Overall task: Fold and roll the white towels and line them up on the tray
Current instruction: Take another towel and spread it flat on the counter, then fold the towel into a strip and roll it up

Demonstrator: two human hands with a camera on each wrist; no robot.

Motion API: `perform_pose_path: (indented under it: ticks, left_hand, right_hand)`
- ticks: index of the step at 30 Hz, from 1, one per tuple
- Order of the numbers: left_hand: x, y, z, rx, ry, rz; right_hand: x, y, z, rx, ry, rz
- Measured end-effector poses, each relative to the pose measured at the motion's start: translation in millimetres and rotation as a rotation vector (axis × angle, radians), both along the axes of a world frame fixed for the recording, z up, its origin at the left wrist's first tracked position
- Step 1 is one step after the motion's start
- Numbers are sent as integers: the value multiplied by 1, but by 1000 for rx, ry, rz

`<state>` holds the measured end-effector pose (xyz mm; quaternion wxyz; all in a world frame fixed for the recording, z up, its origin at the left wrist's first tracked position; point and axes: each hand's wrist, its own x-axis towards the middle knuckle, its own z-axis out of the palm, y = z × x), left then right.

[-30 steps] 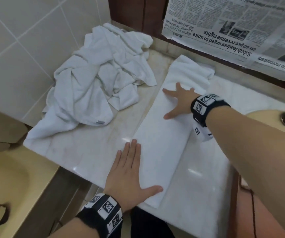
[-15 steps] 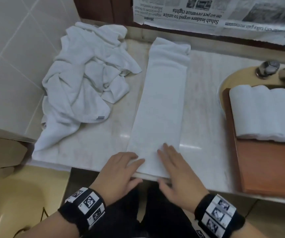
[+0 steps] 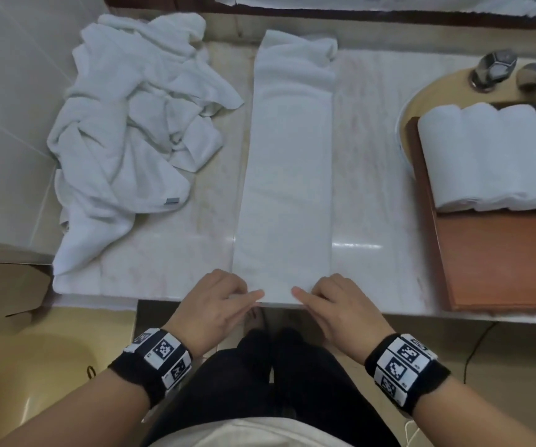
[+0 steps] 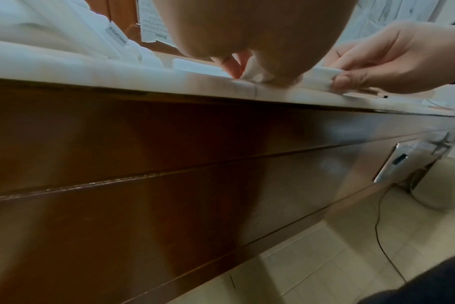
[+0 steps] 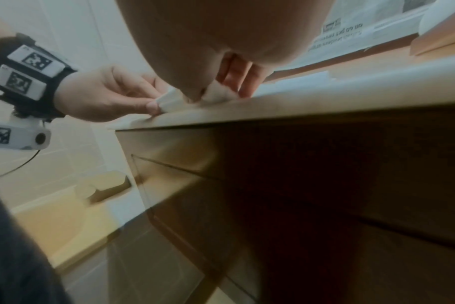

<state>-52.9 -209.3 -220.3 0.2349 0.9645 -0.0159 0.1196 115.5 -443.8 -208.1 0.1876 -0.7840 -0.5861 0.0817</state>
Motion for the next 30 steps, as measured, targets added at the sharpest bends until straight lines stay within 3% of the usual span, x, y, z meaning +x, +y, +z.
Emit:
perform_pose_path:
  ticks: [3,5,8,10,13,18,21,26,30]
  left_hand:
    - [11,8,13,-96,136,17]
    - [23,12,31,-185,321,122]
    - [37,15,50,-387,582,361]
    - [44,12,51,-394,606,419]
    - [46,2,48,-350,525,462]
    - [34,-25,40,154,288,173]
    - [25,-34,34,203,169,145]
    - [25,-17,14,222,4,91]
    - [36,2,12,237,-23,52]
  right_hand:
    - [13,3,12,-58,235,-71]
    - [25,7,20,-170,362,-124]
    - [36,16,31,-292,425,-149]
    - [40,21,38,-309,484,-195]
    - [37,26,42,-323,460,-182]
    - [19,27,39,-217,25,-43]
    - [15,24,30,-75,-129,14]
    - [23,23,9,28,-157,117]
    - [33,25,9,-16,-10,126]
